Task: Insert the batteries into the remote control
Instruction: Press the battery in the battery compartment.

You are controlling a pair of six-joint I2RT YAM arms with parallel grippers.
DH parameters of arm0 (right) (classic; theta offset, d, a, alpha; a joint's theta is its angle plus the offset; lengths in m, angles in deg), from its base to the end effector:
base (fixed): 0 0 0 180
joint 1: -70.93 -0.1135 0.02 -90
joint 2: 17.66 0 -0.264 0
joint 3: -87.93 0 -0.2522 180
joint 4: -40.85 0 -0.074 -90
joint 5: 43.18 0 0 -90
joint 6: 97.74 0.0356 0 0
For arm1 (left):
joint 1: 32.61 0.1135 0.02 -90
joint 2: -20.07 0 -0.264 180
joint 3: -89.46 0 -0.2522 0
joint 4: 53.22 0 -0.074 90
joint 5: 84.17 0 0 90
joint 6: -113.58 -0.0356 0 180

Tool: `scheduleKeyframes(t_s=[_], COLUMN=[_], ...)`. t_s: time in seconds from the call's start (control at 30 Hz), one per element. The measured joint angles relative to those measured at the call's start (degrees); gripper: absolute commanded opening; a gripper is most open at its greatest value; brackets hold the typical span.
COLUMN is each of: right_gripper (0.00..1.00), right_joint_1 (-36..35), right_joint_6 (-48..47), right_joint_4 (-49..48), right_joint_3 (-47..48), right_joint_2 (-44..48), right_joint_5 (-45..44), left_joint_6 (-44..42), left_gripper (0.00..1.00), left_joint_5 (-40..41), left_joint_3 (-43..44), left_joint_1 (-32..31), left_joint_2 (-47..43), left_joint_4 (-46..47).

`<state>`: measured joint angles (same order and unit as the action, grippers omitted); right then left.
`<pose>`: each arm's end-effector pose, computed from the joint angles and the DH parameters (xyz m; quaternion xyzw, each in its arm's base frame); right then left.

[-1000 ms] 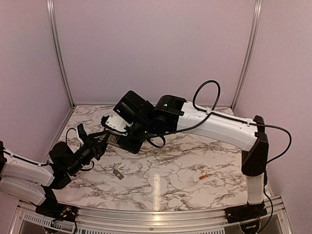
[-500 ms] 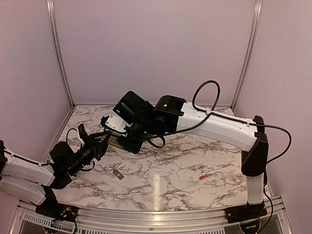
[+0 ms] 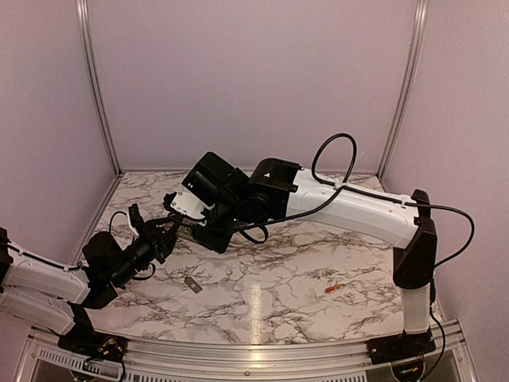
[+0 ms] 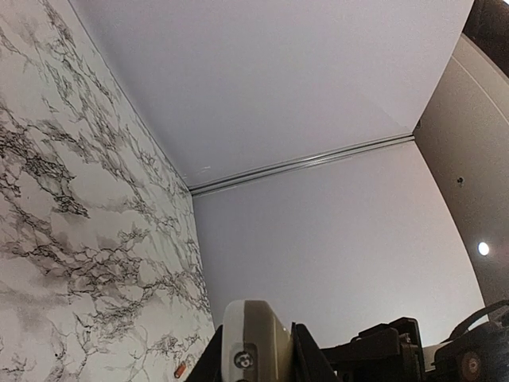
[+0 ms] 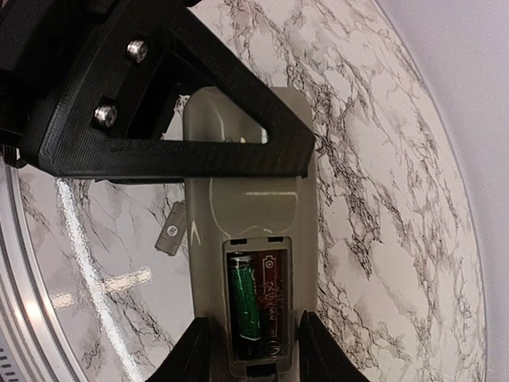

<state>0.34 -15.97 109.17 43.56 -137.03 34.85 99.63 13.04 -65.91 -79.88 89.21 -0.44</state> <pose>0.1593 0.4300 0.3284 -0.5709 0.7482 0.0830 0.3276 0.1485 -0.1542 0.1991 -0.2083 0.6207 -0.6448 0.3945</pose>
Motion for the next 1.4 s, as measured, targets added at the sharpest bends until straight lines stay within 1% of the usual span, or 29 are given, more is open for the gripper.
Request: scheduleKeyframes(t_s=[0.1,0.27,0.5,0.7,0.87,1.17,1.23,1.3,1.4], right_gripper=[0.42,0.45,0.46,0.45,0.39,0.32,0.31,0.38,0.52], right_joint_1=[-0.24,-0.63,-1.14,-1.55,-1.55,-1.55,-1.55,-1.53,-1.51], right_joint_6=[-0.04,-0.2,-0.24,-0.44,-0.79,-1.27,-1.36,-1.36,-0.9], right_joint_4=[0.35,0.5,1.2,2.03,2.03,1.66,1.66,1.66,1.64], right_joint_3=[0.0,-0.2,-0.17,-0.17,-0.33,-0.96,-0.96,-1.01,-1.03], right_joint_2=[0.0,0.0,0.0,0.0,0.0,-0.57,-0.74,-0.79,-0.79], right_joint_5=[-0.37,-0.81,-1.16,-1.16,-1.18,-1.99,-2.23,-2.29,-2.03], left_joint_6=[0.17,0.98,1.55,2.03,2.27,2.03,1.86,1.42,0.39], left_gripper=[0.0,0.0,0.0,0.0,0.0,0.0,0.0,0.0,0.0], left_joint_5=[0.04,0.22,0.85,0.94,0.92,0.83,0.79,0.66,0.33], left_joint_3=[0.0,0.02,0.5,0.66,0.66,0.66,0.66,0.66,0.66], left_joint_1=[-0.13,-0.22,-0.22,-0.22,-0.22,-0.22,-0.22,-0.22,-0.22], left_joint_2=[0.17,0.81,1.99,2.71,2.75,2.75,2.71,2.69,2.43], left_joint_4=[0.02,0.07,0.5,0.9,0.96,0.22,0.15,0.02,0.04])
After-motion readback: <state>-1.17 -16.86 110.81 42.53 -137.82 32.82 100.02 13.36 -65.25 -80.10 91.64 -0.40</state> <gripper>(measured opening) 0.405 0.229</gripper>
